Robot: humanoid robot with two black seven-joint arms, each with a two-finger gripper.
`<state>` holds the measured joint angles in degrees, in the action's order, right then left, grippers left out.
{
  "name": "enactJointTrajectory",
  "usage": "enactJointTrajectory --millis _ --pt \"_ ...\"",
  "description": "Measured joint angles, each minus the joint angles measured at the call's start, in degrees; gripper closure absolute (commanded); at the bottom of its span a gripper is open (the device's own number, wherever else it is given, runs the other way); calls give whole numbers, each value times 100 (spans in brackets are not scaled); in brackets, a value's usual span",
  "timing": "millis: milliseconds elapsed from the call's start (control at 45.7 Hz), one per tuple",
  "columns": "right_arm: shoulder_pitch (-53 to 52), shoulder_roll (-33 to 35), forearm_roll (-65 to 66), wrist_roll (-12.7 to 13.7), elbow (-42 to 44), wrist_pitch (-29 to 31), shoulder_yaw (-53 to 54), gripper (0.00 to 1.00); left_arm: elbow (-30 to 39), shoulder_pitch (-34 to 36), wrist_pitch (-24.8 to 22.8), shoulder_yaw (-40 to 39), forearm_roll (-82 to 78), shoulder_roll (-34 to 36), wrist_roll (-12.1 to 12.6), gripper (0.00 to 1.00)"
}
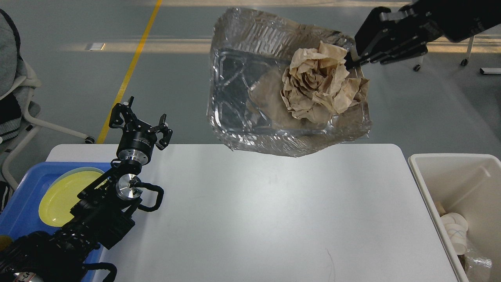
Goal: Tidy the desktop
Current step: 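Lift the foil tray high and swing it toward the white bin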
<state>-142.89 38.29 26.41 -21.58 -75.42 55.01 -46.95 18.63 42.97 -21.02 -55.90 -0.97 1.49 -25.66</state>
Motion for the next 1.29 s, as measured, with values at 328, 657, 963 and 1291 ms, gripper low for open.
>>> enactJointTrajectory --millis 328,657,963,1291 --pt "-278 -201 -147 82 -7 0 72 100 0 0 3 0 0 0 0 0" --pt "965 -384 100 239 787 -2 28 100 0 0 3 0 0 0 0 0" --pt "3302 -631 545 265 2913 -2 -12 100 0 0 -6 0 -1 0 0 0" --pt "5144 -692 637 266 4116 -2 -158 100 0 0 -6 0 0 0 0 0"
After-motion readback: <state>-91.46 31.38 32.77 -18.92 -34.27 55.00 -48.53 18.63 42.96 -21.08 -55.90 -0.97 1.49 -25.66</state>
